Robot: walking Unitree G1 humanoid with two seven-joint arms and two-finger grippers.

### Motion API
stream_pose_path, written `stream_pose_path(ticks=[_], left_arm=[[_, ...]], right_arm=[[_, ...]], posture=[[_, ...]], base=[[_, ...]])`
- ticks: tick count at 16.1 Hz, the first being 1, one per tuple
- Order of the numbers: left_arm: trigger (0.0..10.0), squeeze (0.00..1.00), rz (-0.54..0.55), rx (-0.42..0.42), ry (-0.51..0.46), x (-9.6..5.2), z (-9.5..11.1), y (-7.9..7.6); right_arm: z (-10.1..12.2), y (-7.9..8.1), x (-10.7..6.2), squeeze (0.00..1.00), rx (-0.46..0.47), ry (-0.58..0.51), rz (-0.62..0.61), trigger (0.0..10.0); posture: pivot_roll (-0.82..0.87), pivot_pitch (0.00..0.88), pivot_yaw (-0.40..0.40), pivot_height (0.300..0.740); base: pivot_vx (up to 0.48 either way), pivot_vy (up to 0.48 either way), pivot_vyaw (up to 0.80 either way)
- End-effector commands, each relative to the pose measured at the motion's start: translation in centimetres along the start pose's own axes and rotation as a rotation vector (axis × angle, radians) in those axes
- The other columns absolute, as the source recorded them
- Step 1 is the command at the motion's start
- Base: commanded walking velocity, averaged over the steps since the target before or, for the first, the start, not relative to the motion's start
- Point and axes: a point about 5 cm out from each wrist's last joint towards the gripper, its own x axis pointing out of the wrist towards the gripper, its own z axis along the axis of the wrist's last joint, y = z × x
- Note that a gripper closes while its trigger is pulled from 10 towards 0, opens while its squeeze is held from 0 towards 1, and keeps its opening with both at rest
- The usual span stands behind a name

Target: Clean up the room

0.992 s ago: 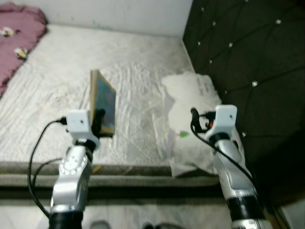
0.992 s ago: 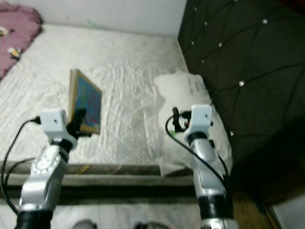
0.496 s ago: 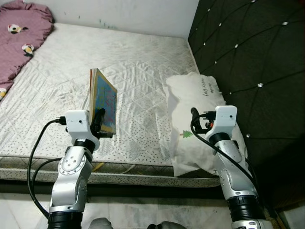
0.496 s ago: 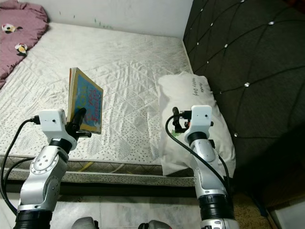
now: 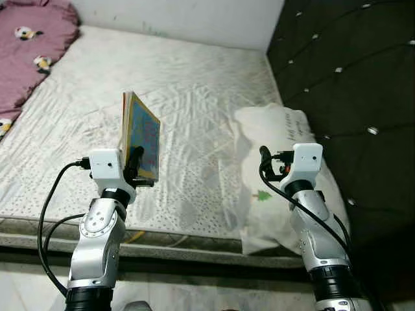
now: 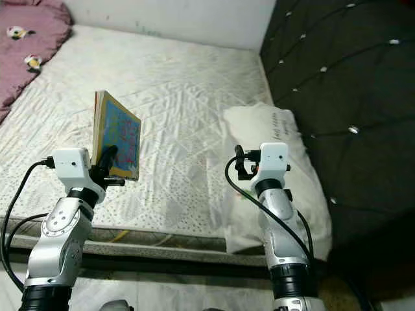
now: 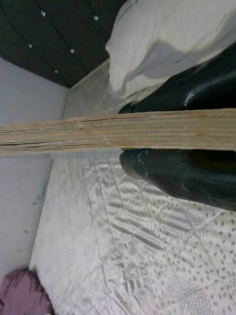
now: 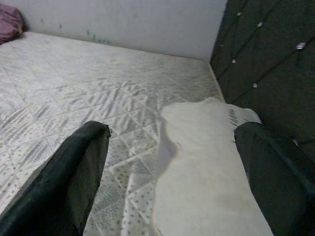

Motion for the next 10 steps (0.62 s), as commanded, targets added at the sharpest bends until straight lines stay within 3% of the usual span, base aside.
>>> stream_pose_path(ticks=[1, 7, 10], left_arm=[[10.0, 0.0, -0.019, 0.006, -0.057, 0.11, 1.16, -0.32], [10.0, 0.0, -0.024, 0.013, -0.051, 0.21, 1.09, -0.37], [10.0, 0.0, 0.017, 0.04, -0.039, 0.15, 0.81, -0.18]], right_arm=[[0.34, -0.33, -0.01, 0.0, -0.004, -0.017, -0.009, 10.0], [0.32, -0.37, -0.03, 0.0, -0.004, -0.018, -0.011, 10.0], [0.33, -0.35, -0.03, 0.0, 0.002, -0.021, -0.01, 10.0]], posture=[[-0.01, 0.053, -0.115, 0.74], [-0.02, 0.053, -0.112, 0.74], [-0.01, 0.054, -0.112, 0.74]], base=[[0.296, 0.0, 0.0], [0.292, 0.0, 0.0], [0.0, 0.0, 0.0]])
